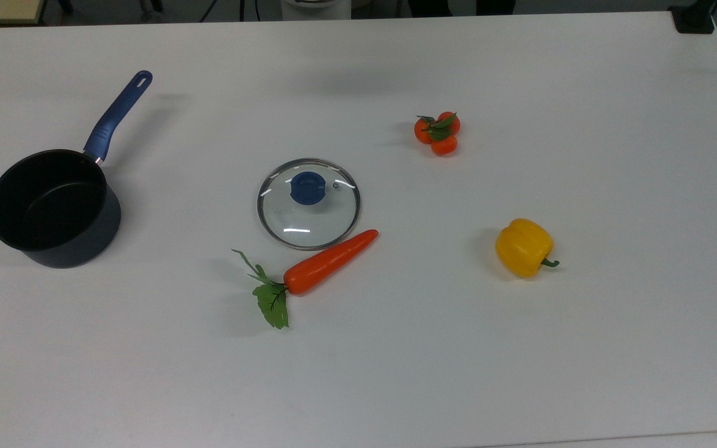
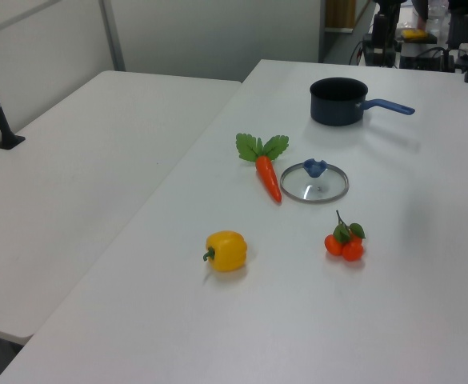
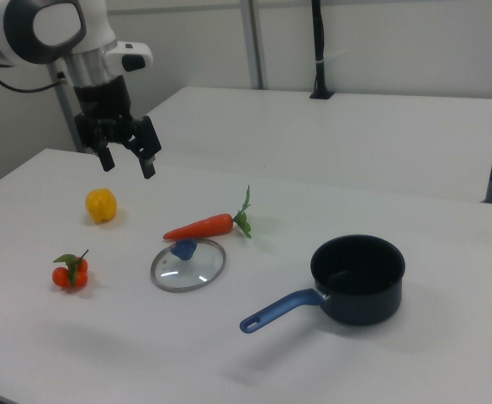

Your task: Close lid

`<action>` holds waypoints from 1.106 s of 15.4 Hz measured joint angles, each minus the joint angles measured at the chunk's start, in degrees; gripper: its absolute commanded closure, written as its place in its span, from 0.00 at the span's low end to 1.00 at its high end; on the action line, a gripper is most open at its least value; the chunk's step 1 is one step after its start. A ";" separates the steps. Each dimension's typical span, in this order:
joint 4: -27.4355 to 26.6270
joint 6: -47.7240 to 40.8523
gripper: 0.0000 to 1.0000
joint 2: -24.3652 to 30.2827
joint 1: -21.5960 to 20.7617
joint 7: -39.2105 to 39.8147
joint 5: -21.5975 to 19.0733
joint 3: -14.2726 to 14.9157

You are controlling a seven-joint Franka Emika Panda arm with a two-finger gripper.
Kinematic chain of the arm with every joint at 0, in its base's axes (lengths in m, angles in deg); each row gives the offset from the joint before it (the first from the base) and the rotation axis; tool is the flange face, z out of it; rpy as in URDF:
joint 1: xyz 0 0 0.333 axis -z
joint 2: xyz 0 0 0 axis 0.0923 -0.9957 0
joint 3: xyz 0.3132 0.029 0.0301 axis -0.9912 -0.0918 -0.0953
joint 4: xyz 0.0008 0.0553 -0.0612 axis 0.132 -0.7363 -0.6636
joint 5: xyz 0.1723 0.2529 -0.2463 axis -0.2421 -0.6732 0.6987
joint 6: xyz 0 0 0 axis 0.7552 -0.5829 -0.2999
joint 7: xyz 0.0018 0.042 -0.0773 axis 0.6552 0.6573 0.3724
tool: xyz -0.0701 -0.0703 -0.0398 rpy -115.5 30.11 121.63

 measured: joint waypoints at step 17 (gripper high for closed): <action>-25.19 33.42 0.00 -1.90 -1.27 3.98 -0.02 -0.90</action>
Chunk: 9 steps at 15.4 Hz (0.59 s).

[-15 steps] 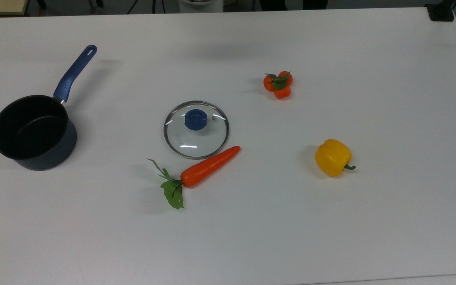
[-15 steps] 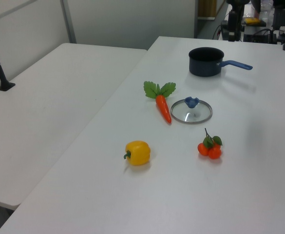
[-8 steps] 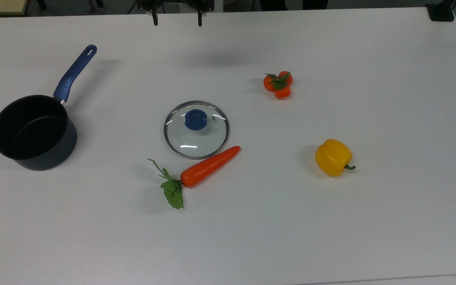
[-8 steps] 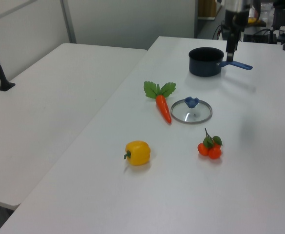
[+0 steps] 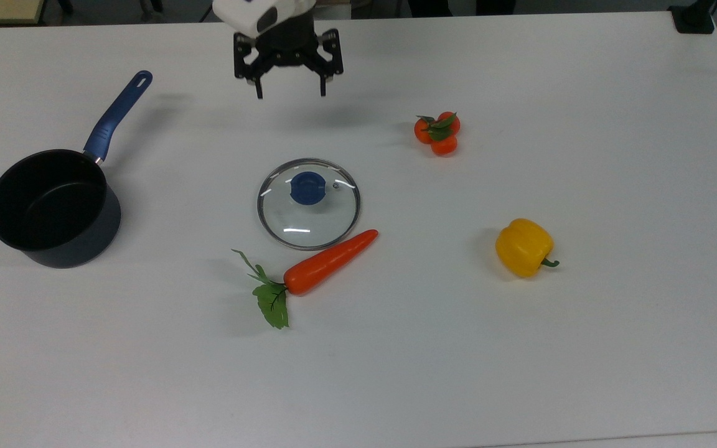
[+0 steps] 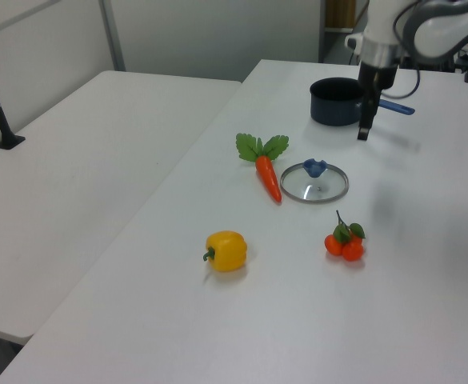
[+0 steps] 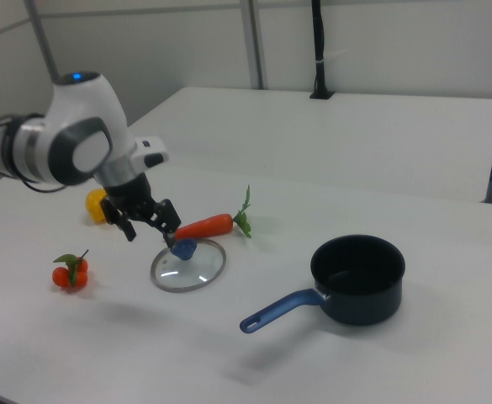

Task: Close lid
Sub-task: 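Lower the open gripper onto the blue knob of the glass lid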

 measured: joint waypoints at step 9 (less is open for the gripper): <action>-0.16 20.00 0.00 -12.61 0.68 0.05 0.00 -0.04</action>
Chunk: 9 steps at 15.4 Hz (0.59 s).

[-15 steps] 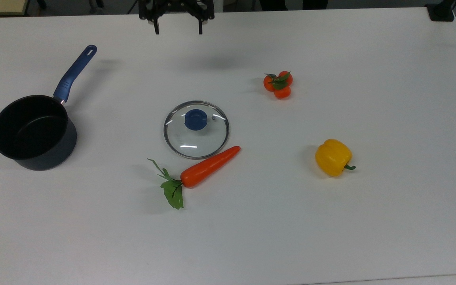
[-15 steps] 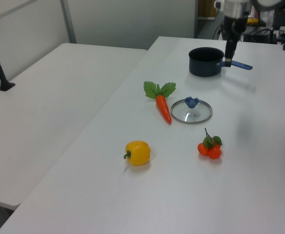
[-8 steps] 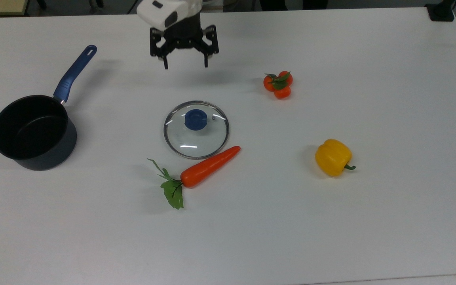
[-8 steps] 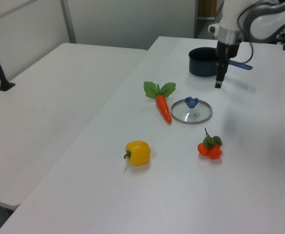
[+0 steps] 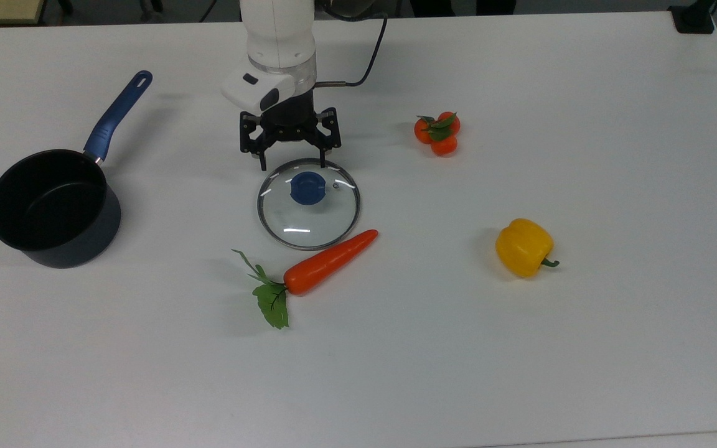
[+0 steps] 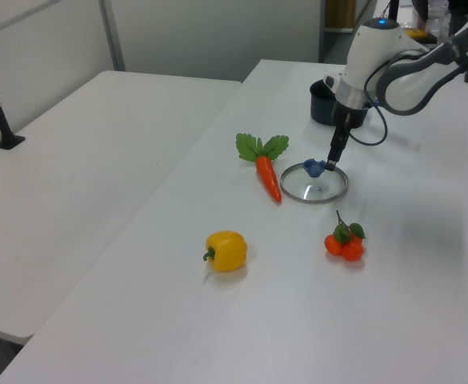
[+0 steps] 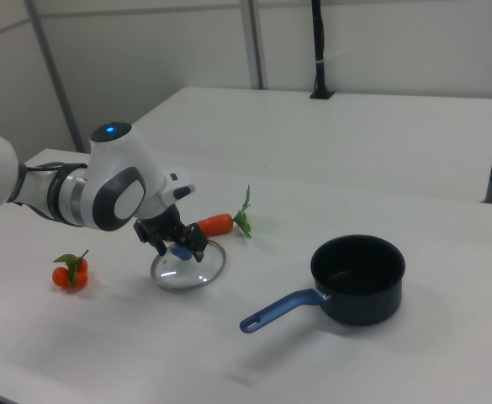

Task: Close lid
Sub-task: 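Lower the open gripper onto the blue knob of the glass lid, then close the gripper on the blue knob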

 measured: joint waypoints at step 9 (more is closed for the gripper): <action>0.11 6.29 0.07 -2.30 -0.43 0.00 0.00 -0.92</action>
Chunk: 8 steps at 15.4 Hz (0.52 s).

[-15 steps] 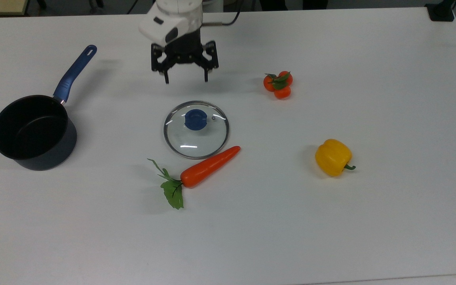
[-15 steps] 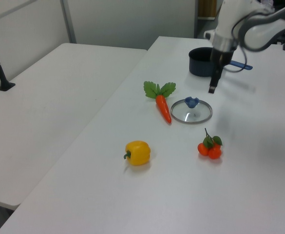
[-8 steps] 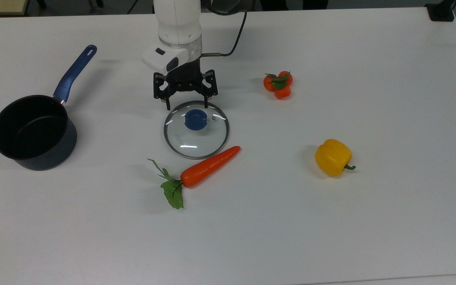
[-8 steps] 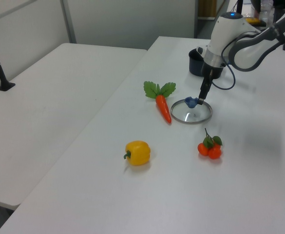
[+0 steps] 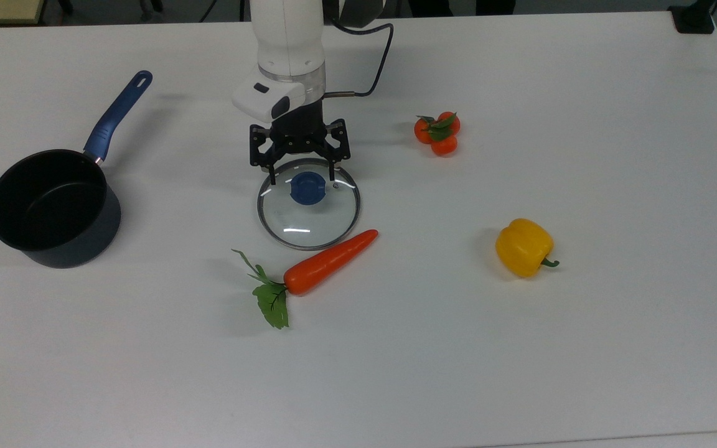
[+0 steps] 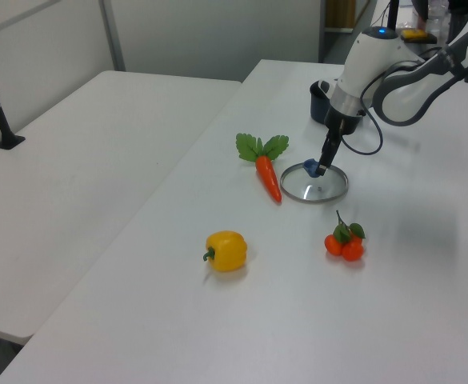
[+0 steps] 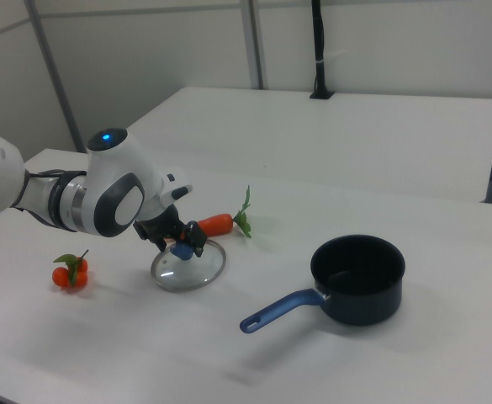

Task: Close lid
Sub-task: 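Close the gripper on the blue knob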

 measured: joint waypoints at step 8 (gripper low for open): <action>0.05 2.83 0.39 -0.92 0.00 -0.01 0.00 -0.40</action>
